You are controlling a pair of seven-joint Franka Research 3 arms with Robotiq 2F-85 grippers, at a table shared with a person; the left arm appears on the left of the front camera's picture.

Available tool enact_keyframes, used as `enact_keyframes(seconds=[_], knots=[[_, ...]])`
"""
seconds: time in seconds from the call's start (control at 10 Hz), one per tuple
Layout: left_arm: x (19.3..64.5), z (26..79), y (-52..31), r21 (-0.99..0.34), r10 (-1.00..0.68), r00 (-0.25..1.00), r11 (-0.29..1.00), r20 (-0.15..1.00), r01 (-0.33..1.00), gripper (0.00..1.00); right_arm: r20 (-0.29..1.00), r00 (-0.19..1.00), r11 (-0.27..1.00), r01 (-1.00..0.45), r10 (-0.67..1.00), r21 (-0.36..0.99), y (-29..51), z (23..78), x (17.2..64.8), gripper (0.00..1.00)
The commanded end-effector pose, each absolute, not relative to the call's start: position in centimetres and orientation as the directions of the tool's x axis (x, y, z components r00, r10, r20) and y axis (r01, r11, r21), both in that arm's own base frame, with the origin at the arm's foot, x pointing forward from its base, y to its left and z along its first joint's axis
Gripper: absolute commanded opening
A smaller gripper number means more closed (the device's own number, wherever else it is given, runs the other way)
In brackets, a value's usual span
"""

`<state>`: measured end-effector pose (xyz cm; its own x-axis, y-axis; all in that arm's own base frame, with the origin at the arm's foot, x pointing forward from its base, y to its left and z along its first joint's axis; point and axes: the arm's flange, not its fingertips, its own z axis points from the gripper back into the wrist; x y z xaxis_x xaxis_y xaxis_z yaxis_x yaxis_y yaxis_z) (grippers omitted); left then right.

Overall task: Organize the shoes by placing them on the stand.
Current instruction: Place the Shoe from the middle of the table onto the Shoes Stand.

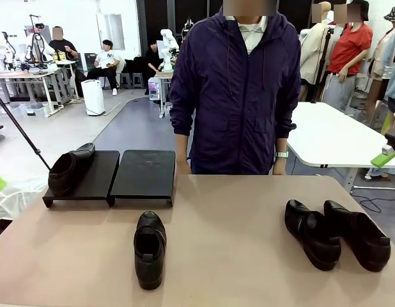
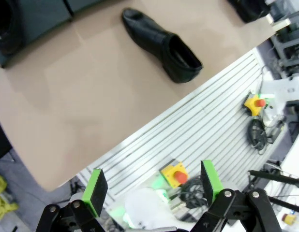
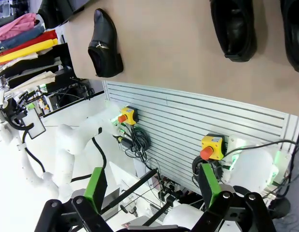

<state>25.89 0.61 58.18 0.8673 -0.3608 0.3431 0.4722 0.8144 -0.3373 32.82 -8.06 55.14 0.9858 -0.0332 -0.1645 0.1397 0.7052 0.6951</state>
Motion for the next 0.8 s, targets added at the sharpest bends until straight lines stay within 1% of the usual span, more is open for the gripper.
enact_keyframes(seconds=[0.0,0.1,0.2,0.3,0.4,0.5,0.6,0.7], knots=[[27.1,58.9,-8.3,-0.349,-0.311,0.927,0.861,0.211,0.369,1.00,-0.158,0.987,0.697,0.130,-0.024,0.706,-8.1,55.4,33.0,1.00],[27.2,58.3,-13.8,-0.329,-0.292,0.946,0.887,0.143,0.324,1.00,-0.158,0.987,0.697,0.130,-0.024,0.706,-8.1,55.4,33.0,1.00],[27.0,56.9,-17.2,-0.303,-0.302,0.952,0.905,0.041,0.300,1.00,-0.158,0.987,0.697,0.130,-0.024,0.706,-8.1,55.4,33.0,1.00],[27.2,55.0,-20.5,-0.280,-0.298,0.955,0.917,-0.010,0.283,1.00,-0.158,0.987,0.697,0.130,-0.024,0.706,-8.1,55.4,33.0,1.00],[27.9,52.8,-23.2,-0.271,-0.253,0.965,0.935,-0.065,0.227,1.00,-0.158,0.987,0.697,0.130,-0.024,0.706,-8.1,55.4,33.0,1.00],[29.2,52.2,-23.4,-0.221,-0.104,0.994,0.971,-0.032,0.094,1.00,-0.158,0.987,0.697,0.130,-0.024,0.706,-8.1,55.4,33.0,1.00],[25.6,53.0,-22.5,-0.258,-0.289,0.957,0.926,-0.016,0.275,1.00,-0.158,0.987,0.697,0.130,-0.024,0.706,-8.1,55.4,33.0,1.00],[25.6,53.0,-22.5,-0.258,-0.289,0.957,0.926,-0.016,0.275,1.00,-0.158,0.987,0.697,0.130,-0.024,0.706,-8.1,55.4,33.0,1.00]])
